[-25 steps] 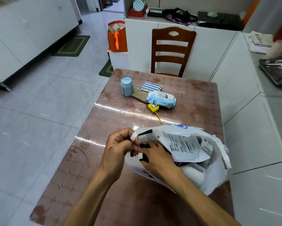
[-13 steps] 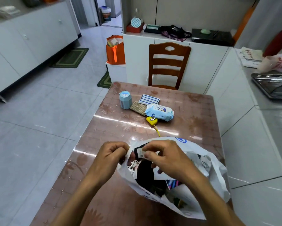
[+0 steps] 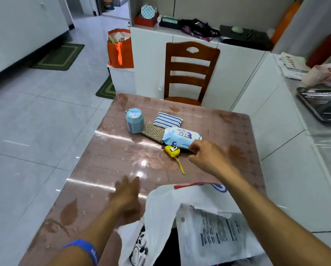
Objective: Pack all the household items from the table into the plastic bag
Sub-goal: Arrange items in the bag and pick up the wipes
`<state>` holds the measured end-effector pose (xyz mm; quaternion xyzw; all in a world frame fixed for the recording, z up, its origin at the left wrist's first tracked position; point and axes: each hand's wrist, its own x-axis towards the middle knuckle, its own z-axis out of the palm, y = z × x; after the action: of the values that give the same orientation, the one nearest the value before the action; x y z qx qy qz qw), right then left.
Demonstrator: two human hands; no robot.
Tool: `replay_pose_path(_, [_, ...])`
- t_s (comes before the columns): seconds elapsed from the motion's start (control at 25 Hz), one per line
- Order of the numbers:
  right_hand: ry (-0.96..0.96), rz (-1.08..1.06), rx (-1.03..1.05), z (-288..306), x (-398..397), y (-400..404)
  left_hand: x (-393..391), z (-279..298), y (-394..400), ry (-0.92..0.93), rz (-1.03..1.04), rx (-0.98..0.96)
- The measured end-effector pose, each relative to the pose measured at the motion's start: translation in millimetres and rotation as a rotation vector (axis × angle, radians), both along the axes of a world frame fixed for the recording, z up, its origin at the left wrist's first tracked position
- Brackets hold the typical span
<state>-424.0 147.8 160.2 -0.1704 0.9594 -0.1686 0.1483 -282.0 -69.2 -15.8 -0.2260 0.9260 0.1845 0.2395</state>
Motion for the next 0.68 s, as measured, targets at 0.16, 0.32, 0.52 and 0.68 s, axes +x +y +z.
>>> replay_pose_path(0.16, [-0.026,0.116,0.1,-44.4,-61.7,-15.7,-16.1,-23.5,-13.6,-0.161,-0.129,-0.09])
replay_pose_path(0.32, [0.09,0.164,0.303,-102.1,-118.7,-43.3,-18.3,-27.1,-15.2,-0.092,-0.174,-0.136])
replay_pose_path(0.52, [0.069,0.213,0.513,-165.1,-155.7,-69.2,-20.0,-40.1,-24.4,-0.058,-0.146,-0.095])
replay_pose_path(0.68, [0.0,0.171,0.344,-168.3,-148.9,-52.0,-24.1,-40.9,-21.6,-0.074,-0.144,-0.095])
